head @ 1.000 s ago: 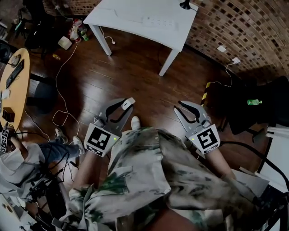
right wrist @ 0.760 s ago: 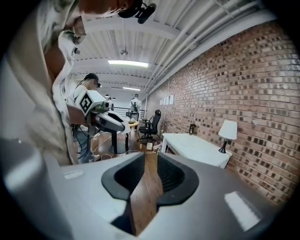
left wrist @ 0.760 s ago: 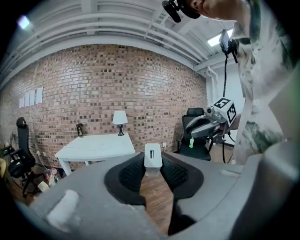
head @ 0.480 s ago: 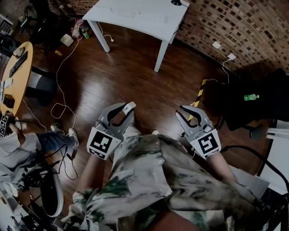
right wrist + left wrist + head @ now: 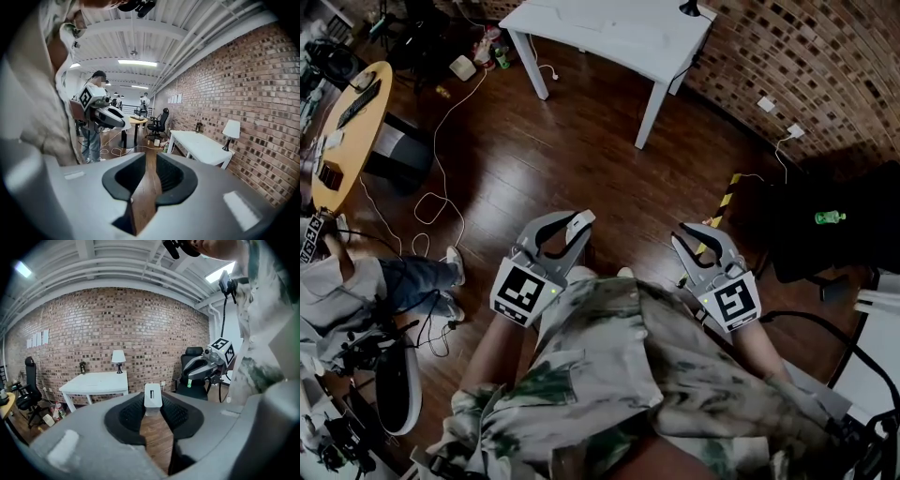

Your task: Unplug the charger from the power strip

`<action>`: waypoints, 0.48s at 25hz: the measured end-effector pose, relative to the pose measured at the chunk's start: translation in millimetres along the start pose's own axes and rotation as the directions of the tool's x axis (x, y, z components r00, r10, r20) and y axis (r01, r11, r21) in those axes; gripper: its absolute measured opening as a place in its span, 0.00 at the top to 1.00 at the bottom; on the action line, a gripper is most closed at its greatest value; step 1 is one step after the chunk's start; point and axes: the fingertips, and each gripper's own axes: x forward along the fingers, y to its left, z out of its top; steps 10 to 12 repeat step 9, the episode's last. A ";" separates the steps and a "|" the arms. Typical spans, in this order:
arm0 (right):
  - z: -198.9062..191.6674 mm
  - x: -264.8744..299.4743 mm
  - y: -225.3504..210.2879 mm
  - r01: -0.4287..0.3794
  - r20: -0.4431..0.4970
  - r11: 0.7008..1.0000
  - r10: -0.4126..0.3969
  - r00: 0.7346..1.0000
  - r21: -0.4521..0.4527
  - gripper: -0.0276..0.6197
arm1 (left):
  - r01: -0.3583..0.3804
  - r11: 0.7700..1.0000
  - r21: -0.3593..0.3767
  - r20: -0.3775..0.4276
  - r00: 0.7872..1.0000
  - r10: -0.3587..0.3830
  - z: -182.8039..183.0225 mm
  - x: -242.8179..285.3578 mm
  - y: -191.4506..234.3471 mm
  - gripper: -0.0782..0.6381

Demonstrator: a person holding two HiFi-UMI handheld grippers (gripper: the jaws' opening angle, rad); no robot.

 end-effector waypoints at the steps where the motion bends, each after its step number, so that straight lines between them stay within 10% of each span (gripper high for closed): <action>1: -1.0 -1.2 1.2 -0.003 0.002 1.000 0.003 1.000 -0.002 0.84 | -0.002 1.000 -0.003 -0.001 1.000 0.002 -1.2 -0.8 -3.1 0.74; 12: -4.4 -36.4 -5.7 -0.025 -0.001 1.000 0.025 1.000 -0.004 0.84 | -0.006 1.000 -0.014 -0.005 1.000 0.006 11.3 9.1 -38.3 0.74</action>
